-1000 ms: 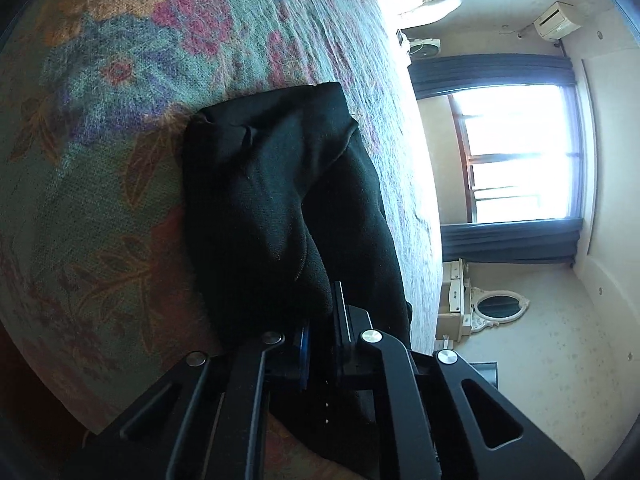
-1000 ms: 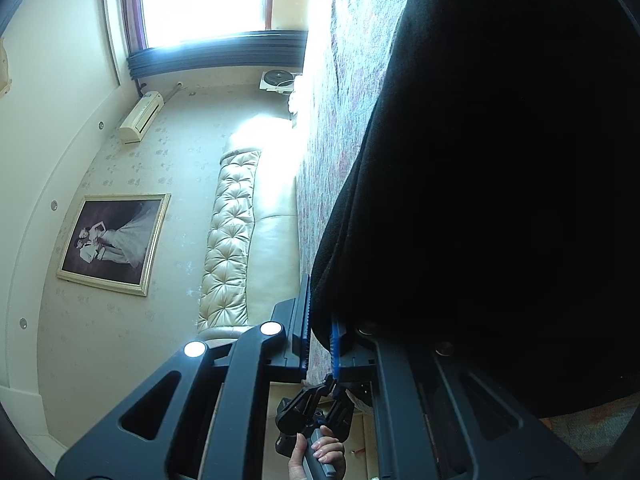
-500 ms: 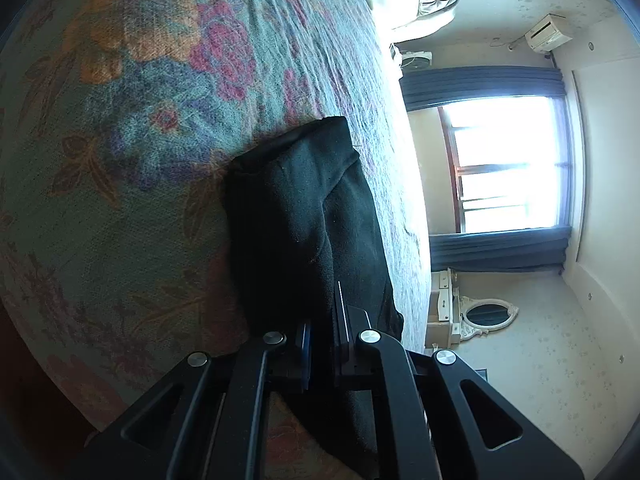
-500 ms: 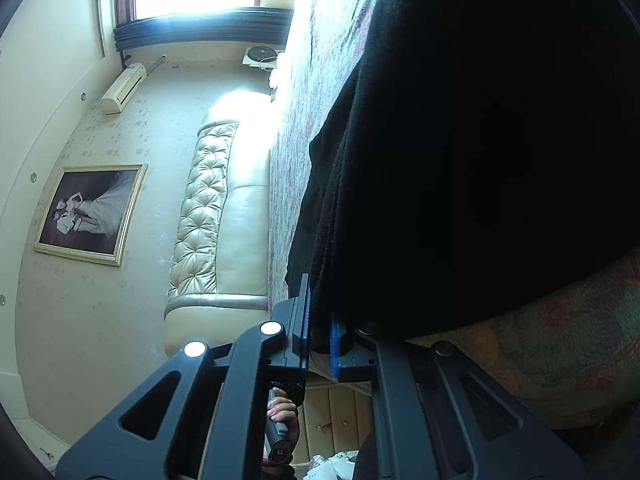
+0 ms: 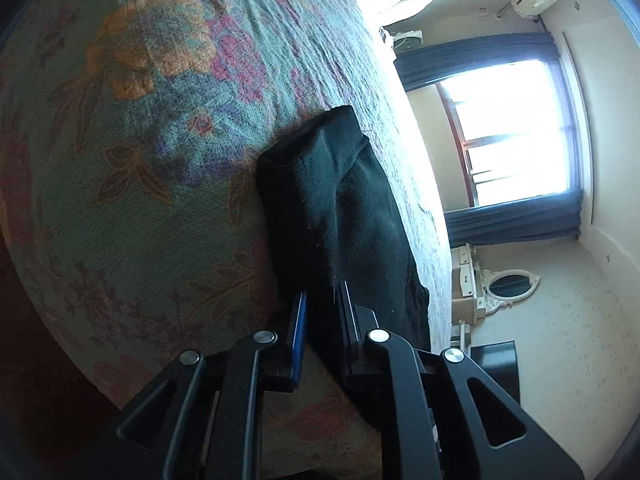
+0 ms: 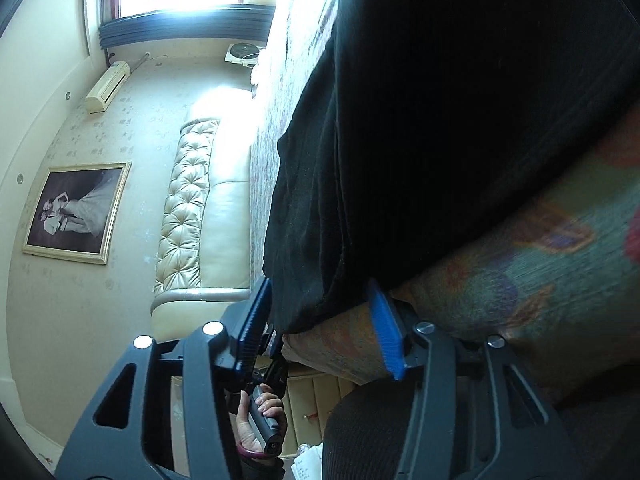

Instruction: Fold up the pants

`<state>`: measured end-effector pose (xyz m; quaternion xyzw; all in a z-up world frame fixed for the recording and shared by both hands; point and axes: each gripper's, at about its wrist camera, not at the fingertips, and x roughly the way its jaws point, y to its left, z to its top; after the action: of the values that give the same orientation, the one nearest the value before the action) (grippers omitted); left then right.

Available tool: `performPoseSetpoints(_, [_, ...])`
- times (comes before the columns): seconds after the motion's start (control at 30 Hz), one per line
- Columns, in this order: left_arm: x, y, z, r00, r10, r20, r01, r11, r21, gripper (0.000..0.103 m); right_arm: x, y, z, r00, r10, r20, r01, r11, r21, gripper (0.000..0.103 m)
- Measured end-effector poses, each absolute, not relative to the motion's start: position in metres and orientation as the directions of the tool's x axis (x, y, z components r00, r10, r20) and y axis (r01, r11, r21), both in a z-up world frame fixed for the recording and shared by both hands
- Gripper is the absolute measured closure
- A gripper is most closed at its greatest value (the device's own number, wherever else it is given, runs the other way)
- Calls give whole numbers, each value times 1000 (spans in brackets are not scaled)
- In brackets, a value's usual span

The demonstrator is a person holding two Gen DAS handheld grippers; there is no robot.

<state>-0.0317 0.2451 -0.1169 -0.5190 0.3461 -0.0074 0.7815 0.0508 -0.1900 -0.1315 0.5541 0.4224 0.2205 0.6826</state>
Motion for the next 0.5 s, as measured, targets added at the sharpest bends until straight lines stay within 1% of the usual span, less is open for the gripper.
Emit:
performPoseSetpoints(0.03, [-34, 239, -108, 750, -357, -557, -340, 514, -788, 75, 49, -209, -123, 577, 743, -340, 164, 303, 939, 43])
performPoseSetpoints(0.1, [-40, 226, -92, 742, -348, -574, -296, 598, -745, 70, 47, -254, -105, 665, 658, -355, 164, 335, 928, 43])
performPoseSetpoints(0.13, [-40, 218, -84, 736, -352, -578, -269, 632, -727, 68, 47, -279, -96, 698, 611, -373, 177, 358, 917, 40])
performPoseSetpoints(0.17, [-38, 209, -77, 729, -360, -582, -242, 659, -712, 64, 49, -303, -88, 725, 568, -389, 195, 373, 907, 39])
performPoseSetpoints(0.2, [-36, 200, -70, 723, -372, -582, -213, 681, -700, 59, 50, -327, -78, 767, 514, -385, 205, 372, 905, 38])
performPoseSetpoints(0.23, [-32, 189, -64, 716, -391, -578, -183, 694, -696, 49, 51, -349, -68, 802, 465, -375, 211, 367, 906, 35])
performPoseSetpoints(0.27, [-26, 177, -60, 707, -422, -568, -152, 693, -705, 43, 56, -366, -60, 815, 440, -376, 217, 370, 903, 31])
performPoseSetpoints(0.3, [-21, 165, -57, 694, -461, -553, -122, 682, -721, 42, 66, -380, -51, 819, 423, -388, 226, 382, 896, 27])
performPoseSetpoints(0.37, [-6, 137, -56, 660, -531, -532, -82, 653, -753, 40, 92, -397, -36, 814, 402, -419, 233, 436, 869, 27])
performPoseSetpoints(0.4, [3, 121, -57, 638, -566, -523, -67, 635, -769, 39, 112, -397, -30, 788, 411, -458, 235, 487, 841, 26])
performPoseSetpoints(0.47, [18, 88, -62, 593, -625, -507, -57, 596, -801, 34, 154, -400, -23, 741, 397, -542, 255, 580, 774, 26])
performPoseSetpoints(0.5, [23, 71, -65, 569, -655, -497, -56, 572, -818, 33, 177, -399, -22, 712, 391, -584, 265, 620, 739, 26])
